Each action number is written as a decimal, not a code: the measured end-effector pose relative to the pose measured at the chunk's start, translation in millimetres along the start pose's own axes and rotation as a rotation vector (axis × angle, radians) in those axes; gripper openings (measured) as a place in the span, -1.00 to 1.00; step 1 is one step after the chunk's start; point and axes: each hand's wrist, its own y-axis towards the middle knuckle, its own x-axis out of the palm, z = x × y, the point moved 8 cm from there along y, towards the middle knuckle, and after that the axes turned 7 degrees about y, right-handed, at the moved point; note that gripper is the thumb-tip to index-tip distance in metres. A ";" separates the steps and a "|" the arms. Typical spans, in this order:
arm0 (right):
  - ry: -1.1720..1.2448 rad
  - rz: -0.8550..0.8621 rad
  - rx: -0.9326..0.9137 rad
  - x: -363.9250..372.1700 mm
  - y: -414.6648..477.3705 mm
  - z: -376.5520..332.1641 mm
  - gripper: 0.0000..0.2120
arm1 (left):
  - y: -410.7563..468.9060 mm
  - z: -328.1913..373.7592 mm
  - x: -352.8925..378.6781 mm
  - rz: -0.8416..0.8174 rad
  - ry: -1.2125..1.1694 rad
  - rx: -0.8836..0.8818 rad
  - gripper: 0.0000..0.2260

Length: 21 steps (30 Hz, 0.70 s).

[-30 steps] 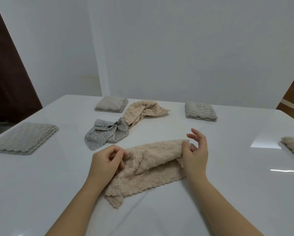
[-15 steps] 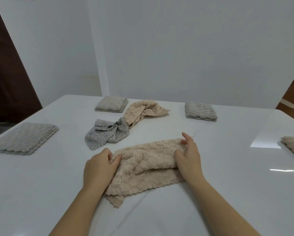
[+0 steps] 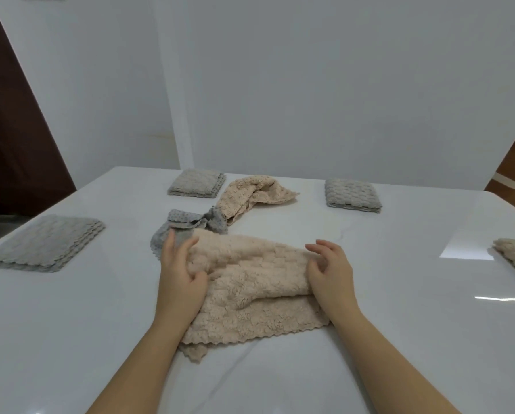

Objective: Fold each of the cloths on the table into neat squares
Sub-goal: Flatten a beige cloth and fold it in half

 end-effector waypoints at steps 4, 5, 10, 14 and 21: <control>0.064 -0.037 0.016 -0.3 -0.7 -2.8 -0.62 | -0.6 -15.3 3.6 0.019 0.193 -0.062 -0.64; 0.088 -0.049 0.000 0.2 -1.8 -6.1 -0.61 | -0.8 -11.0 1.5 0.041 0.215 -0.041 -0.66; 0.140 -0.046 0.019 -0.1 -2.6 -5.5 -0.61 | -3.4 -4.9 20.3 -0.140 0.330 0.061 -0.69; 0.274 -0.001 -0.014 -6.3 -2.1 -11.1 -0.53 | -6.4 -10.6 36.1 -0.302 0.397 0.058 -0.60; 0.224 -0.026 -0.102 -0.4 -4.8 -15.6 -0.57 | -5.1 -21.4 36.9 -0.357 0.513 -0.014 -0.43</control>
